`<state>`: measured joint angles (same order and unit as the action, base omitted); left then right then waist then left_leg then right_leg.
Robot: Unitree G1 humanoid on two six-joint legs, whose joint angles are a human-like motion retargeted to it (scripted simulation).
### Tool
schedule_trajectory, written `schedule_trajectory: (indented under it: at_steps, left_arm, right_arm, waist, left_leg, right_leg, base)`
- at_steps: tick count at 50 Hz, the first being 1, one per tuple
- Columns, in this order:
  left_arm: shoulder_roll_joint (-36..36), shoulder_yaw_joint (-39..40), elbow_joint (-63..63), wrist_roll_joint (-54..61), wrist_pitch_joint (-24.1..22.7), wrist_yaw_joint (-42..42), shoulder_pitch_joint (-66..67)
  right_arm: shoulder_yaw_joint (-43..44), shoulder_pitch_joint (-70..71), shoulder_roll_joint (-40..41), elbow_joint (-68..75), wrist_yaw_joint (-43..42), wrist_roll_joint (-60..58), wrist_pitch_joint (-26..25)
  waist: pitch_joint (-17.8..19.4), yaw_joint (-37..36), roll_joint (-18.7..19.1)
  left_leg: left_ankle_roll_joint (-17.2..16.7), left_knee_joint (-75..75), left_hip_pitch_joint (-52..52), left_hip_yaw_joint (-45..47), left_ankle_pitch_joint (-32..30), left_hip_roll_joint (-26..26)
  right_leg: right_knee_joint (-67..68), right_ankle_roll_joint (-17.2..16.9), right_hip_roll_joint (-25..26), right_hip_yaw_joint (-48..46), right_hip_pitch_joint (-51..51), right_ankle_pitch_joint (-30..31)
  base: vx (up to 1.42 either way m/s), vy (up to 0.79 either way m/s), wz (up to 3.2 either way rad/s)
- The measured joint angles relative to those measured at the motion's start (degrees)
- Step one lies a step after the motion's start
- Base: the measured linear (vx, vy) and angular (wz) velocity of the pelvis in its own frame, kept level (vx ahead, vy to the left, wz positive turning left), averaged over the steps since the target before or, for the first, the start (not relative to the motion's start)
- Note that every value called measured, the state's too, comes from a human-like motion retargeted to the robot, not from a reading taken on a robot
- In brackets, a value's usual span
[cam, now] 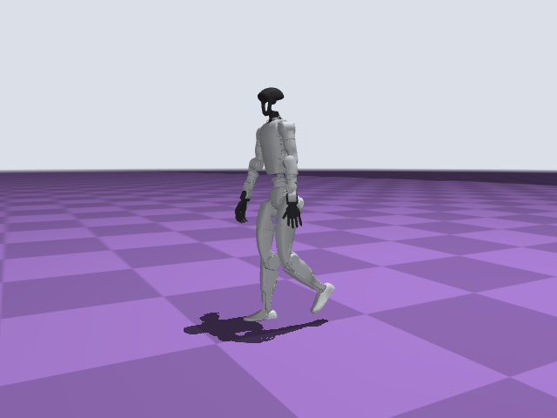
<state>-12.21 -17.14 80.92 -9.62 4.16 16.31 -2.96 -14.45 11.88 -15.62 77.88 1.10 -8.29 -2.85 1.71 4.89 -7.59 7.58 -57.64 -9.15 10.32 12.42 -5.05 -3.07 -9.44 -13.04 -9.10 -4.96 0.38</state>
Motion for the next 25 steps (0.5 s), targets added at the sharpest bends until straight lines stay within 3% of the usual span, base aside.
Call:
schedule_trajectory:
  at_steps: [5,9,13,16,20,25]
  left_arm:
    - [-1.11,-0.82,0.74,-0.08,-0.75,0.54,12.28]
    - [-2.87,-0.80,-3.00,4.19,-1.53,0.14,19.08]
    - [-4.08,1.90,-6.95,8.87,-1.75,-0.72,22.08]
    - [-4.33,5.14,-10.17,10.35,-2.40,-0.97,22.78]
    - [-5.35,8.24,-16.36,11.69,-3.17,-0.86,22.64]
    - [-9.97,7.78,-27.71,13.82,-5.09,-1.19,21.42]
  right_arm:
    - [-1.35,7.07,-0.94,-5.60,-3.30,0.42,1.31]
    - [-0.87,10.95,-2.21,-12.47,-5.11,2.12,2.52]
    - [-0.41,13.03,-3.74,-19.36,-5.45,1.60,3.54]
    - [-1.33,12.76,-5.01,-24.96,-4.74,1.19,4.90]
    - [-3.82,9.69,-7.04,-33.58,-2.22,0.57,6.58]
    - [-6.99,0.18,-10.63,-45.12,1.04,-3.93,9.12]
  waist:
    - [1.02,-8.13,-3.29]
    - [2.64,-14.22,-4.34]
    - [5.31,-19.77,-1.20]
    - [7.96,-22.47,1.79]
    - [9.47,-24.04,1.79]
    - [8.03,-24.57,1.56]
  left_leg:
    - [1.24,2.26,-9.24,5.92,3.83,-1.11]
    - [-0.35,19.88,-11.61,7.50,0.02,-1.07]
    - [-4.27,45.78,-7.98,7.02,-7.55,2.93]
    - [-9.10,59.40,-5.07,6.21,-7.85,6.69]
    - [-12.64,62.64,-5.49,5.99,-3.05,9.08]
    - [-13.76,62.64,-1.77,8.69,-11.58,11.18]
  right_leg:
    - [0.67,-0.59,-0.04,5.81,2.81,-3.62]
    - [0.50,-1.25,0.72,8.89,5.96,-6.00]
    - [0.70,-1.04,5.43,11.38,11.34,-9.21]
    - [1.08,-1.17,8.73,12.97,17.23,-12.07]
    - [2.81,-1.63,8.98,14.32,21.82,-14.80]
    - [10.91,0.72,10.32,15.35,22.74,-13.71]
  base:
    - [0.58,-0.09,-1.13]
    - [0.58,-0.01,-0.91]
    - [0.64,0.06,-0.83]
    - [0.70,0.13,-0.68]
    - [0.70,0.17,-0.39]
    - [0.71,0.23,-0.17]
